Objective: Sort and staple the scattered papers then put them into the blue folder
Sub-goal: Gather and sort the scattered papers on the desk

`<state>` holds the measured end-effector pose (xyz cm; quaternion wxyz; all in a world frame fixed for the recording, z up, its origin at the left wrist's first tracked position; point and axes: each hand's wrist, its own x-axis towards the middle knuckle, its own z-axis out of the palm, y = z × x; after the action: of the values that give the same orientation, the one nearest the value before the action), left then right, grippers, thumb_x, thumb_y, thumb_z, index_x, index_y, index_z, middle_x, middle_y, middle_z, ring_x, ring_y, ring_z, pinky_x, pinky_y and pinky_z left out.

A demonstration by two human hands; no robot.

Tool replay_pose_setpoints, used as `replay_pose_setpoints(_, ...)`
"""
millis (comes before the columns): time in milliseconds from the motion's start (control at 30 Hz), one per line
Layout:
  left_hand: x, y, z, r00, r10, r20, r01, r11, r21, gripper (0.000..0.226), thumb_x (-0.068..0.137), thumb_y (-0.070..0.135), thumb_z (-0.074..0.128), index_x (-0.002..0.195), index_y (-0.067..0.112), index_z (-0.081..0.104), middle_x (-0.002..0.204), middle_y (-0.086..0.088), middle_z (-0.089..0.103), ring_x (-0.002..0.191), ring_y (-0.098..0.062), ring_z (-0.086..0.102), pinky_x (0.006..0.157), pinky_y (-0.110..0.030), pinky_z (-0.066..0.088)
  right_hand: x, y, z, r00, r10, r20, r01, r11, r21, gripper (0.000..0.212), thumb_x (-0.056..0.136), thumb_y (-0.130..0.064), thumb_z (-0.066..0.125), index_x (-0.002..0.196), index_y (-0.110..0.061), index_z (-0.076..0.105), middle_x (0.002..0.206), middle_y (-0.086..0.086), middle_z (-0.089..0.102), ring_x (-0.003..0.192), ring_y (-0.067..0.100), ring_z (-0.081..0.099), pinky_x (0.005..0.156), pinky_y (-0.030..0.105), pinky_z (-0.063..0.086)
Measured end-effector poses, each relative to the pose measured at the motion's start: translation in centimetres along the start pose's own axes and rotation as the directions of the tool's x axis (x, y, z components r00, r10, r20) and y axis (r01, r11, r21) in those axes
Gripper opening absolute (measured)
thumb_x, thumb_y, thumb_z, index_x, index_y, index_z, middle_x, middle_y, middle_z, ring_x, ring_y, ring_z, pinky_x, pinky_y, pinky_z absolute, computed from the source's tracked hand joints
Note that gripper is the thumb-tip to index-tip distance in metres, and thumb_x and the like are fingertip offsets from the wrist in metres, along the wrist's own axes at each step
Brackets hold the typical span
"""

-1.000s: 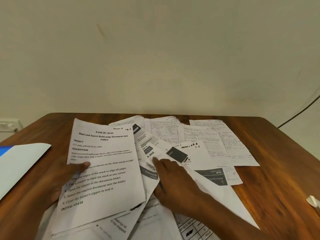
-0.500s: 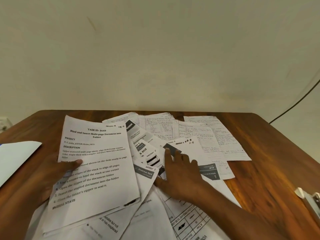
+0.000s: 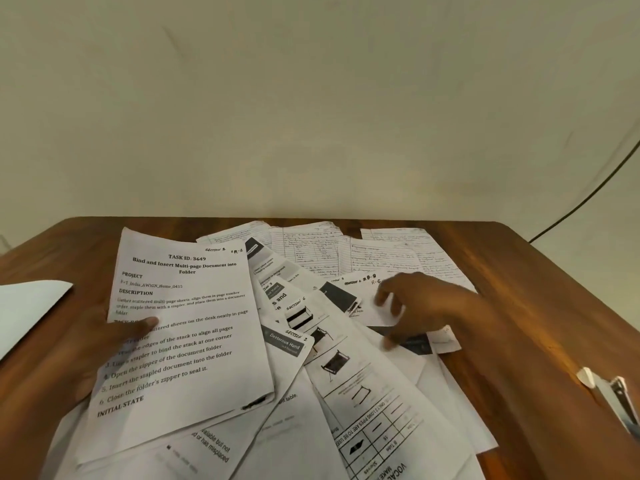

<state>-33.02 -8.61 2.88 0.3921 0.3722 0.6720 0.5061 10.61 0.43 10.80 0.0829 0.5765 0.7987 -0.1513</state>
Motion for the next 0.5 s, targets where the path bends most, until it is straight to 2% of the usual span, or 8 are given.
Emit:
replay_pose_setpoints(100,0.0,-0.1,0.0,1.000,0.026,0.000,-0.026,0.999,0.019,0.026,0.091,0.003,0.075,0.116,0.007,0.072,0.103,-0.022,0.079,0.096,-0.048,0.075,0.095,-0.069,0.054,0.4,2.2,-0.3,0.997,0.027,0.073,-0.030,0.999,0.035,0.055,0.071,-0.042,0.094,0.118,-0.031,0.067,0.116,-0.010,0.056,0.108,0.019,0.058,0.096,0.034,0.058)
replay_pose_setpoints(267,0.0,0.0,0.0,0.999,0.043,-0.009,-0.043,0.998,0.044,0.024,0.090,0.003,0.076,0.112,0.010,0.072,0.097,-0.016,0.081,0.091,-0.044,0.077,0.091,-0.061,0.058,1.7,3.4,0.6,0.997,0.030,0.076,-0.037,0.995,0.090,0.030,0.077,-0.029,0.091,0.096,-0.031,0.068,0.109,-0.007,0.063,0.105,0.023,0.061,0.093,0.033,0.059)
replay_pose_setpoints(367,0.1,-0.1,0.1,0.997,0.076,0.000,-0.076,0.994,0.072,0.023,0.089,0.002,0.077,0.109,0.011,0.072,0.094,-0.013,0.081,0.084,-0.039,0.078,0.082,-0.052,0.060,1.8,4.3,0.2,0.998,0.058,0.002,-0.058,0.994,0.092,0.028,0.080,-0.027,0.088,0.100,-0.030,0.068,0.113,-0.007,0.060,0.108,0.022,0.058,0.091,0.028,0.054)
replay_pose_setpoints(433,0.1,0.0,0.0,0.998,0.058,0.006,-0.059,0.995,0.084,0.024,0.089,0.003,0.077,0.110,0.013,0.072,0.093,-0.012,0.081,0.087,-0.039,0.077,0.078,-0.047,0.060,1.7,5.1,-0.1,0.992,0.098,-0.078,-0.091,0.992,0.085,0.030,0.082,-0.025,0.087,0.106,-0.026,0.070,0.113,-0.007,0.058,0.107,0.017,0.056,0.085,0.025,0.051)
replay_pose_setpoints(500,0.3,-0.2,-0.2,0.999,0.046,0.002,-0.046,0.996,0.078,0.027,0.090,0.009,0.080,0.115,0.014,0.071,0.102,-0.014,0.080,0.097,-0.041,0.076,0.086,-0.056,0.060,1.8,5.8,-0.4,0.973,0.151,-0.175,-0.144,0.988,0.049,0.032,0.082,-0.025,0.087,0.109,-0.025,0.071,0.113,-0.005,0.061,0.104,0.016,0.057,0.087,0.028,0.053)
